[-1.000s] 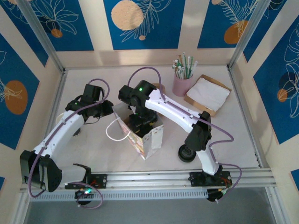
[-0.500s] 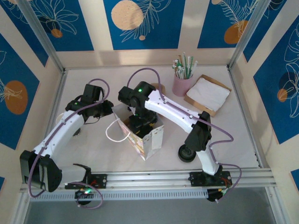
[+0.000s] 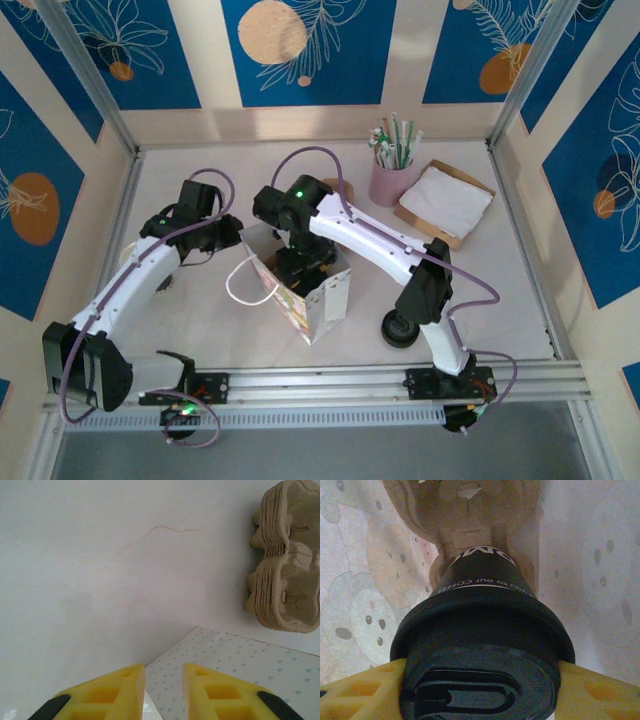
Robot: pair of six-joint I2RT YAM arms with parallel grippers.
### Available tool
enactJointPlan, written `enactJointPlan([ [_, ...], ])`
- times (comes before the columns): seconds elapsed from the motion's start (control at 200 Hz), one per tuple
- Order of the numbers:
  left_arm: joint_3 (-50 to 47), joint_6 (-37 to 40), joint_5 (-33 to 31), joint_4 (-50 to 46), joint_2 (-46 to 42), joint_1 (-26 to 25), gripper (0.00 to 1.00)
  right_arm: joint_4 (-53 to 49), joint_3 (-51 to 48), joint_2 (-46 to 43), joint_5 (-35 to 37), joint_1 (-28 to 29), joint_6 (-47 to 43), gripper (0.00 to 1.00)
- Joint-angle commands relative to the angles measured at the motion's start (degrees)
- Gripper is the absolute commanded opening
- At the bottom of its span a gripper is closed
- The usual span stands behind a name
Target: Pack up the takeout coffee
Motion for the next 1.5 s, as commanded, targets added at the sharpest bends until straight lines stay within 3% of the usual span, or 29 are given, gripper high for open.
enactJointPlan([
  [0.0,-0.35,0.71,0.24,0.02,-0.53,-0.52,0.26,-9.43,-0.74,0.75,-2.99,0.65,-1.04,0.55],
  [1.496,0.45,0.84,0.15,-0.06,-0.36,-0.48,0.26,-9.51,-1.51,-0.26,-5.72,-0.04,-1.36,0.55],
])
